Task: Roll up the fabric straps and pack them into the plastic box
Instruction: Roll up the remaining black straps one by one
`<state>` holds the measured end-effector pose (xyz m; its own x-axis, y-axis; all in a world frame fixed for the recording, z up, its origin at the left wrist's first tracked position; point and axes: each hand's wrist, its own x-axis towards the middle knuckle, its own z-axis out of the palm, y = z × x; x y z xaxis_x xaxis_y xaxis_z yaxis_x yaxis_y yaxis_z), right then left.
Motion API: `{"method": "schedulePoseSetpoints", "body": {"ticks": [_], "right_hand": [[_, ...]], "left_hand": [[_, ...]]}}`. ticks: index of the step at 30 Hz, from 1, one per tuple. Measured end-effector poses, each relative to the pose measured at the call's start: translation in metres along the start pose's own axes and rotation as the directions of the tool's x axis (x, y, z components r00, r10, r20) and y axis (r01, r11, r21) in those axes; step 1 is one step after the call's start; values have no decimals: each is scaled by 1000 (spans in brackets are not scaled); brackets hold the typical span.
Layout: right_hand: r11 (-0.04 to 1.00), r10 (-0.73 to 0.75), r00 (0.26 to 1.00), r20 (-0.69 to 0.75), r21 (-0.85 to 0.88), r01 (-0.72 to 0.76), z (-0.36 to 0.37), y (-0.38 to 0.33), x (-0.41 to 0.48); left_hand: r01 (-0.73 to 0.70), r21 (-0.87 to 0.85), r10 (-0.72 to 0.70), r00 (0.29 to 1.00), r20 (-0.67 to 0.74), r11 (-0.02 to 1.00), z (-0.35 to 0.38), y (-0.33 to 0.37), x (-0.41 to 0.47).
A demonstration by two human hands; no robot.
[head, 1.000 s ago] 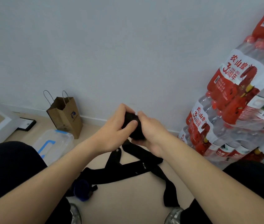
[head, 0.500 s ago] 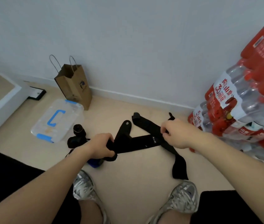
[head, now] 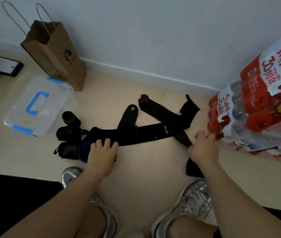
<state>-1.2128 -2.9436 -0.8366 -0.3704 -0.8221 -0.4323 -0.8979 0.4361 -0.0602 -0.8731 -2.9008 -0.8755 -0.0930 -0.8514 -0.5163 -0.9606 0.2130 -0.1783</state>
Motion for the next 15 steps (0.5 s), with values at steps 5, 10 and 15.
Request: {"method": "schedulePoseSetpoints", "body": {"ticks": [5,10,15], "right_hand": [[952,71,960,270,269,-146,35,5,5],[980,-84,955,285,200,27,44,0,12],[837,-106,959,262,544,-56,11,-22,13]], "left_hand": [[54,56,-55,998,9,997,-1,13,11],[2,-11,-3,992,-129,1000,-11,23,14],[-185,-299,99,954,-282,936,-40,51,17]]}}
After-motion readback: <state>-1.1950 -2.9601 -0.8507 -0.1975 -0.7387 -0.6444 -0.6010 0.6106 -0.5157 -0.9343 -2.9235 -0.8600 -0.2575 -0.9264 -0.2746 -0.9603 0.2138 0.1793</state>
